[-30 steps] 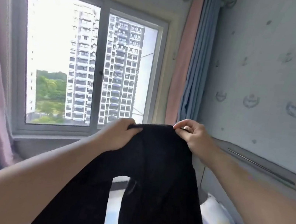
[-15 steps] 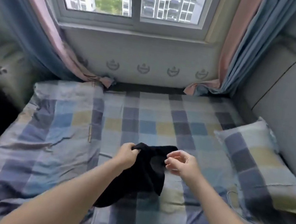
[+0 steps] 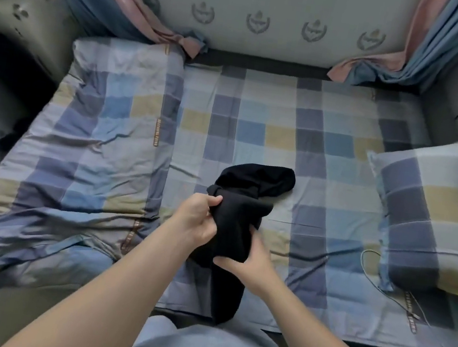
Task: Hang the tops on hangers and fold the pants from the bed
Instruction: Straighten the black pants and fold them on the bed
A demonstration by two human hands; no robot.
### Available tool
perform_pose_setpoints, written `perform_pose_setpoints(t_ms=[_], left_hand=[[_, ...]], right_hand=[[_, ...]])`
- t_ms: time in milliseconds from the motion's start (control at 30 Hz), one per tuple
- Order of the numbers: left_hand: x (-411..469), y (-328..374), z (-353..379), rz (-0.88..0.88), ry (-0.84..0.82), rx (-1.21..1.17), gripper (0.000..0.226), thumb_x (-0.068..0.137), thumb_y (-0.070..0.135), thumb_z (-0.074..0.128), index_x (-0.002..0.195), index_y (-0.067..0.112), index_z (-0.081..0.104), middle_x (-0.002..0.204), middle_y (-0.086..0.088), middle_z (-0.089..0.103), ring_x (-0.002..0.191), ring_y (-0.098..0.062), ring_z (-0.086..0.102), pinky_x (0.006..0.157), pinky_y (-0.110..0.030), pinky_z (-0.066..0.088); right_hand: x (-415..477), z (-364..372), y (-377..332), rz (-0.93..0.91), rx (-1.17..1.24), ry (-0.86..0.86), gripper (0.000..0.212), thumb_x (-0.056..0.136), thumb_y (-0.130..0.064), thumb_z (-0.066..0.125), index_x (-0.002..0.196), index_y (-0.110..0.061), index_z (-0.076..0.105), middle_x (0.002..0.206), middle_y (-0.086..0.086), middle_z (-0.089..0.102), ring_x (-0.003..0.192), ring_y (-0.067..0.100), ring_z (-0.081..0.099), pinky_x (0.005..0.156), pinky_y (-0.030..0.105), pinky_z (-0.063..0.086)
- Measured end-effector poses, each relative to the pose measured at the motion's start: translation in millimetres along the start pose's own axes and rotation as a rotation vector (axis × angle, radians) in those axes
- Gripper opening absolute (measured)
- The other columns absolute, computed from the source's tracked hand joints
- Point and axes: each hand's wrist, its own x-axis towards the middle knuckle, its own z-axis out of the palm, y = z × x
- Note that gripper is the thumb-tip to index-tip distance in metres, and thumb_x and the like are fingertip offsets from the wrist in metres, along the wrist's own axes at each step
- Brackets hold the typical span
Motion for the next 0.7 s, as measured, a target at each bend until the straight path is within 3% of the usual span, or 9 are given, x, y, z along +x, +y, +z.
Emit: perform_pose_setpoints(t_ms=[100,200,267,333,433,533,600,700], left_hand=[[-3.3,1.2,12.1,0.001,-0.051,-0.129,0.037,0.101,-0.007,0.038,0.136,-0.019,0.042,0.136,-0.034,0.052,0.125,-0.041,0.056,0.102,-0.043,0.047],[-0.5,7.5,19.3,0.014,-0.098,-0.211,0.036,0.100,-0.008,0.039,0.134,-0.019,0.044,0.132,-0.032,0.056,0.122,-0.040,0.059,0.110,-0.041,0.044],[3.7,12.5,20.6,0.046,-0.124,-0.237,0.036,0.100,-0.008,0.041,0.135,-0.016,0.046,0.123,-0.027,0.061,0.116,-0.038,0.062,0.110,-0.041,0.044],[9.0,17.5,17.2,0.124,-0.139,-0.170,0.036,0.101,-0.004,0.044,0.137,-0.008,0.047,0.116,-0.019,0.063,0.110,-0.031,0.063,0.104,-0.040,0.048],[19.7,19.1,1.7,0.243,-0.108,0.122,0.041,0.100,0.004,0.053,0.140,0.011,0.046,0.123,-0.009,0.065,0.115,-0.025,0.062,0.095,-0.041,0.051],[23.7,0.4,-15.0,0.290,-0.054,0.567,0.058,0.092,0.018,0.072,0.143,0.026,0.048,0.135,-0.002,0.060,0.122,-0.021,0.058,0.096,-0.039,0.049],[24.8,-19.6,-23.6,0.364,-0.109,0.865,0.074,0.079,0.033,0.083,0.142,0.039,0.045,0.144,0.009,0.050,0.129,-0.015,0.051,0.098,-0.034,0.046],[25.4,-48.2,-26.2,0.455,-0.263,1.179,0.111,0.057,0.060,0.089,0.147,0.059,0.023,0.153,0.026,0.029,0.139,-0.003,0.032,0.110,-0.033,0.038]], right_hand=[[2.6,6.7,9.7,0.086,-0.238,0.001,0.089,0.055,-0.066,0.075,0.134,-0.035,0.050,0.131,-0.009,0.058,0.124,0.021,0.053,0.099,0.047,0.049],[10.4,9.7,29.7,0.214,-0.088,-0.025,0.050,0.086,-0.044,0.070,0.128,-0.020,0.060,0.124,0.001,0.065,0.118,0.028,0.058,0.100,0.047,0.047],[16.1,1.8,33.8,0.185,0.062,0.024,0.013,0.097,-0.028,0.062,0.100,-0.016,0.066,0.092,0.004,0.067,0.088,0.023,0.062,0.076,0.036,0.051],[20.5,-14.0,29.1,0.106,0.105,0.116,0.021,0.100,-0.020,0.056,0.079,-0.022,0.057,0.069,-0.005,0.055,0.065,0.011,0.050,0.057,0.027,0.036],[23.5,-42.2,16.8,-0.047,0.122,0.230,0.018,0.102,-0.019,0.050,0.086,-0.015,0.058,0.076,-0.004,0.061,0.071,0.011,0.054,0.064,0.030,0.040],[23.9,-65.6,0.3,-0.198,0.140,0.265,0.031,0.104,-0.021,0.050,0.076,-0.013,0.041,0.066,-0.005,0.040,0.062,0.010,0.037,0.062,0.033,0.033],[22.0,-75.9,-15.8,-0.274,0.156,0.230,0.032,0.105,-0.023,0.050,0.075,-0.014,0.042,0.064,-0.009,0.038,0.061,0.007,0.036,0.060,0.027,0.034],[18.4,-83.6,-37.7,-0.338,0.177,0.176,0.028,0.104,-0.025,0.053,0.077,-0.018,0.052,0.066,-0.009,0.049,0.064,0.008,0.047,0.063,0.025,0.042]])
